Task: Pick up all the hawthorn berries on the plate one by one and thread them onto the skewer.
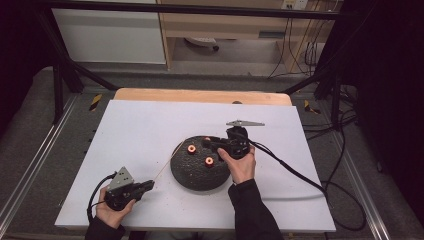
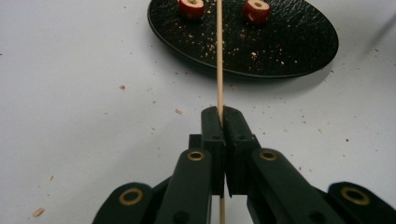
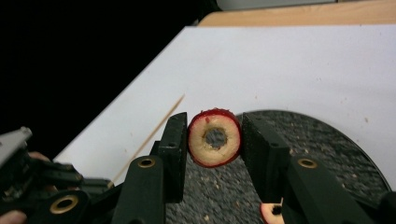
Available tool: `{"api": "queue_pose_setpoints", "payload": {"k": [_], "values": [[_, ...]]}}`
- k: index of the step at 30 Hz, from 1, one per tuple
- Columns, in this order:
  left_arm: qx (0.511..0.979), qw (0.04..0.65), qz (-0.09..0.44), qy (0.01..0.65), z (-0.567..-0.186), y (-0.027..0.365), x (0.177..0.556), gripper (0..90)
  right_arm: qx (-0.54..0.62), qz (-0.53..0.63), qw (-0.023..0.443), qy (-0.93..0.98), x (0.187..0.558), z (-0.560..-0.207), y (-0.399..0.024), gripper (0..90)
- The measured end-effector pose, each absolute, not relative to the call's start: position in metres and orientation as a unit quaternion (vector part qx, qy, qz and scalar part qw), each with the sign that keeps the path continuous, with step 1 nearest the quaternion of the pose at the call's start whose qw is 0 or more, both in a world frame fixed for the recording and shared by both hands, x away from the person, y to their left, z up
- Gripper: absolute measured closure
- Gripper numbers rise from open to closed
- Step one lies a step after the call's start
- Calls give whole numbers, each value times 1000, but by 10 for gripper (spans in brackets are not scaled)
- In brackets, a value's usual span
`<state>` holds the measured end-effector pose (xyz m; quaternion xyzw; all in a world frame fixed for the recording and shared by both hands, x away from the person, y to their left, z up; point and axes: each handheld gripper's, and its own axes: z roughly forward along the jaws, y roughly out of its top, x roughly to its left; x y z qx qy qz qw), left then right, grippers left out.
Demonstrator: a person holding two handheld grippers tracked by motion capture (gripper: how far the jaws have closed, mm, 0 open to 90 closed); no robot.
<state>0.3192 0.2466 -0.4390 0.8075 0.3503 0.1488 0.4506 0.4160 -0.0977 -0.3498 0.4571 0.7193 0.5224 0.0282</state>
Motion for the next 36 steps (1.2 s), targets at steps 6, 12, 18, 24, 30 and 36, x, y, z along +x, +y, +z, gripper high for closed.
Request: {"api": "queue_pose_setpoints", "payload": {"k": [6, 12, 18, 24, 30, 36], "values": [[801, 461, 150, 352, -439, 243, 317, 879, 465, 575, 24, 673, 418, -351, -99, 629], [795, 471, 150, 352, -439, 239, 315, 878, 464, 615, 27, 637, 419, -351, -96, 629], [783, 488, 158, 352, -439, 232, 312, 878, 466, 646, 30, 604, 420, -352, -94, 629], [769, 505, 163, 357, -439, 225, 311, 877, 468, 683, 23, 561, 422, -358, -91, 629], [763, 513, 165, 357, -440, 217, 312, 877, 468, 707, 19, 530, 423, -363, -89, 630], [760, 517, 169, 354, -440, 210, 311, 877, 465, 725, 24, 507, 422, -367, -86, 630]]}}
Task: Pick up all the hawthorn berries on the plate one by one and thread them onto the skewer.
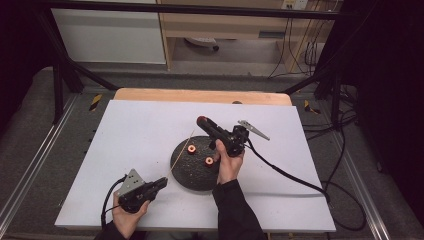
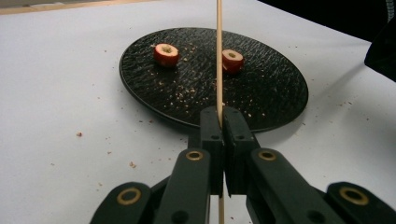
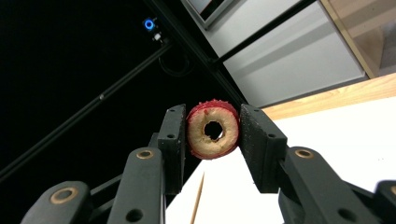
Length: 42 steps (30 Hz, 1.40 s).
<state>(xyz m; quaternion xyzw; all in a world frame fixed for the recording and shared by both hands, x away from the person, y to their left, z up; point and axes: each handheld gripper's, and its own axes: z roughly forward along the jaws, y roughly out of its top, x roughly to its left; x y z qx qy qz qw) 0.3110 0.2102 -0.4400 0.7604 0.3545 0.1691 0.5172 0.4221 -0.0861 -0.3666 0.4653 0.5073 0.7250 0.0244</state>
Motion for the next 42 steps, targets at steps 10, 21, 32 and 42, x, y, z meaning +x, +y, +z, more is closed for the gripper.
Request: {"api": "queue_pose_setpoints", "payload": {"k": [10, 21, 32, 42], "values": [[759, 519, 173, 352, -440, 205, 310, 877, 463, 736, 24, 493, 422, -375, -81, 630], [757, 521, 175, 354, -441, 203, 310, 878, 466, 747, 16, 474, 420, -381, -76, 631], [751, 524, 179, 360, -441, 201, 309, 878, 466, 752, 9, 466, 419, -387, -72, 631], [738, 532, 181, 374, -441, 194, 308, 878, 465, 756, 4, 460, 419, -392, -69, 632]]}}
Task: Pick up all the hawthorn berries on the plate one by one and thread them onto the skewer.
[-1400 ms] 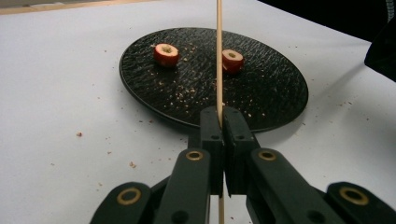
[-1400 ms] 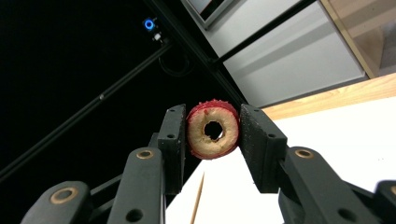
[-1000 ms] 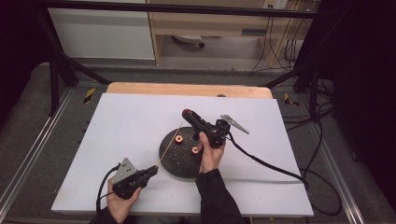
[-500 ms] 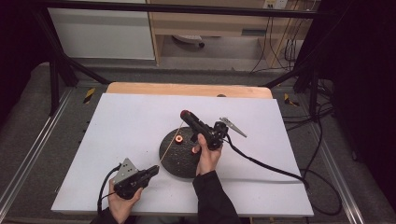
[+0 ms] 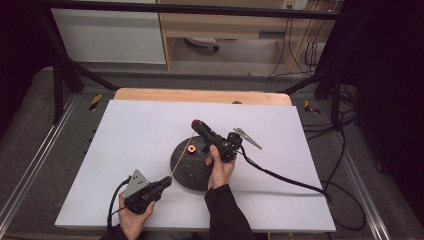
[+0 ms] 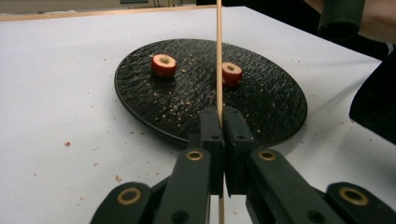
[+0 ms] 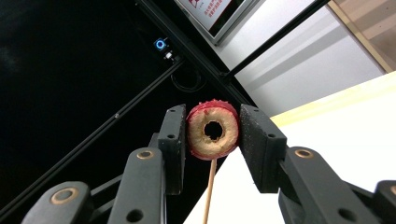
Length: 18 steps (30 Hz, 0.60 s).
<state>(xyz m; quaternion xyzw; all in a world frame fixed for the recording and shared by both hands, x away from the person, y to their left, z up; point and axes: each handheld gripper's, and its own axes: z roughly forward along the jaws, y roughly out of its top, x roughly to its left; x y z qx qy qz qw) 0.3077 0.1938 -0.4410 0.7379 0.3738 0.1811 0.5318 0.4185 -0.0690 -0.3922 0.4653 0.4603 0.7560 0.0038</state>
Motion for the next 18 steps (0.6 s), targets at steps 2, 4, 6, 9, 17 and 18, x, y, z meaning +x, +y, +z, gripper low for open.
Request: {"api": "queue_pose_setpoints", "payload": {"k": [2, 4, 6, 9, 17, 18], "values": [[734, 535, 178, 379, -441, 191, 307, 878, 465, 757, 4, 459, 418, -393, -68, 632], [731, 538, 173, 383, -441, 188, 307, 878, 466, 757, 4, 459, 418, -394, -68, 632], [727, 540, 173, 387, -439, 184, 306, 878, 464, 756, 7, 461, 418, -394, -68, 632], [722, 544, 173, 393, -436, 180, 306, 878, 464, 756, 7, 462, 417, -395, -67, 632], [714, 546, 172, 402, -433, 177, 313, 878, 461, 754, 10, 468, 415, -398, -66, 633], [714, 547, 174, 401, -432, 177, 314, 879, 463, 752, 7, 470, 414, -399, -65, 633]]}}
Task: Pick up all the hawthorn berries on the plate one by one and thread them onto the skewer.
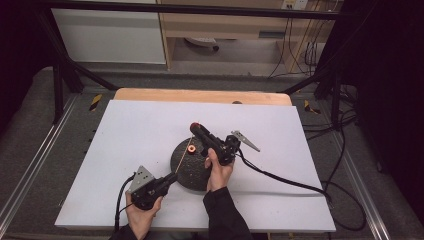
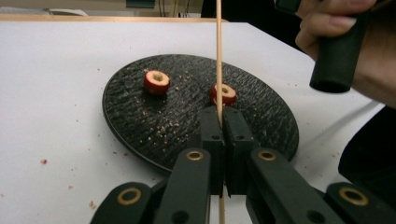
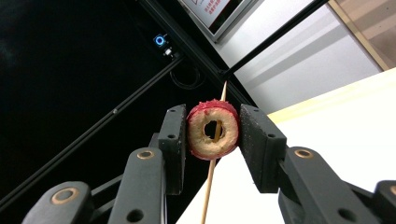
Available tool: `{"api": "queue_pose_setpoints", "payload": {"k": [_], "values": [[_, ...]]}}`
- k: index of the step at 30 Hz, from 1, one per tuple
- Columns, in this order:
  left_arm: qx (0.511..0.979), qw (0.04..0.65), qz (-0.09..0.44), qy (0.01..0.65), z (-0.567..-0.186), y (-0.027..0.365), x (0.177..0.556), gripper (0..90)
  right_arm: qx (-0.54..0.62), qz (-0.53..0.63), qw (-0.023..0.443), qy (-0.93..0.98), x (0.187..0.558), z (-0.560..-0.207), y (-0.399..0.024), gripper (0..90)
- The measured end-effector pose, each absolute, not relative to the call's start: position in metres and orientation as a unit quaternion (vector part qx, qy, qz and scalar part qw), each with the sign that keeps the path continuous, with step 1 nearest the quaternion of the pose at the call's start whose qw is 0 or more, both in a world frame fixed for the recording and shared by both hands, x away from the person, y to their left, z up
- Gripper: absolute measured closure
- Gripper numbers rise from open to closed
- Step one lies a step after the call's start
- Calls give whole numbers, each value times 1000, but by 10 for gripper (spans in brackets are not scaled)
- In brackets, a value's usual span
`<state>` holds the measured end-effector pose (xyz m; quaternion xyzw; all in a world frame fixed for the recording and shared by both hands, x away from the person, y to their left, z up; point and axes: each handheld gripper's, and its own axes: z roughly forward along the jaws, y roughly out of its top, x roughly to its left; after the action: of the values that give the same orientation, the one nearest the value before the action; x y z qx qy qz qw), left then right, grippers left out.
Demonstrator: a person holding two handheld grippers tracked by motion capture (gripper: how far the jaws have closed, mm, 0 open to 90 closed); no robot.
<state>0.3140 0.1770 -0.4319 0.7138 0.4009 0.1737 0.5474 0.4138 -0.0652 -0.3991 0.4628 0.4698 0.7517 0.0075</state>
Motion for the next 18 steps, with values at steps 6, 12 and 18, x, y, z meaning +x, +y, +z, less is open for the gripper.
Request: {"api": "queue_pose_setpoints", "payload": {"k": [6, 12, 18], "values": [[712, 548, 173, 403, -428, 176, 320, 879, 462, 749, 9, 475, 412, -402, -64, 633], [713, 548, 178, 399, -421, 173, 327, 880, 461, 744, 7, 483, 411, -404, -63, 634], [714, 548, 183, 396, -412, 168, 333, 882, 460, 739, 2, 492, 408, -405, -63, 634]]}}
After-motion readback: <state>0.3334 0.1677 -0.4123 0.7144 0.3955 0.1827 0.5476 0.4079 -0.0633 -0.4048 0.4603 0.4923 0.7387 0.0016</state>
